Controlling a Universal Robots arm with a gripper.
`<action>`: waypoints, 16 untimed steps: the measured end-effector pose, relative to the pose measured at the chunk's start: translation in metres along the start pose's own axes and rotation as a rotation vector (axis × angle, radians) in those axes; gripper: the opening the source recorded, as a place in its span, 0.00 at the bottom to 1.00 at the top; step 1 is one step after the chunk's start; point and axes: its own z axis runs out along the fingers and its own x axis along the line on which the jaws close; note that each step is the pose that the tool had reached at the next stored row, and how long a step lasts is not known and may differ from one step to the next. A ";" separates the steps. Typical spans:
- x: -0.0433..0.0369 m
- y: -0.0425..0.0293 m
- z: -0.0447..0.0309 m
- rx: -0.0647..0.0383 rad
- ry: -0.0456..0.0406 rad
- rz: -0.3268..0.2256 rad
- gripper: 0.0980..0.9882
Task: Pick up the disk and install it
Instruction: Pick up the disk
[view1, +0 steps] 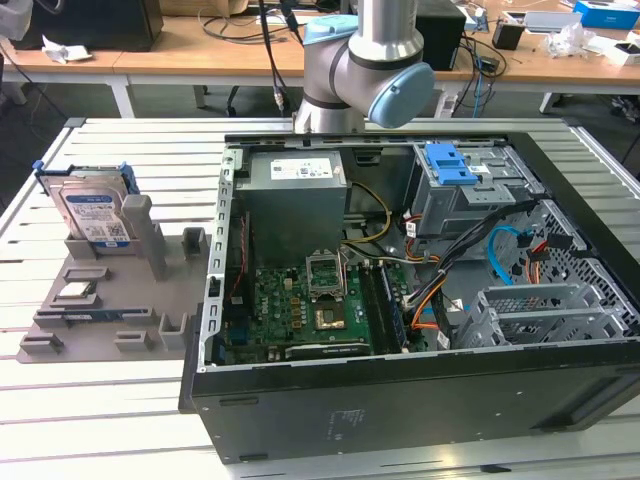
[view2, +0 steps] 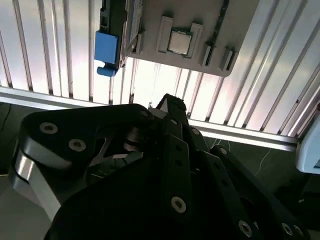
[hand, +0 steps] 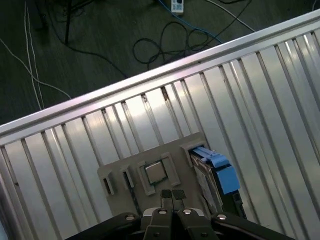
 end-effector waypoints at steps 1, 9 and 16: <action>0.0000 0.0000 0.0001 -0.001 0.0012 -0.033 0.01; -0.0001 0.0000 0.0002 -0.003 0.0061 -0.167 0.01; 0.0000 0.0000 0.0002 -0.003 0.0063 -0.169 0.08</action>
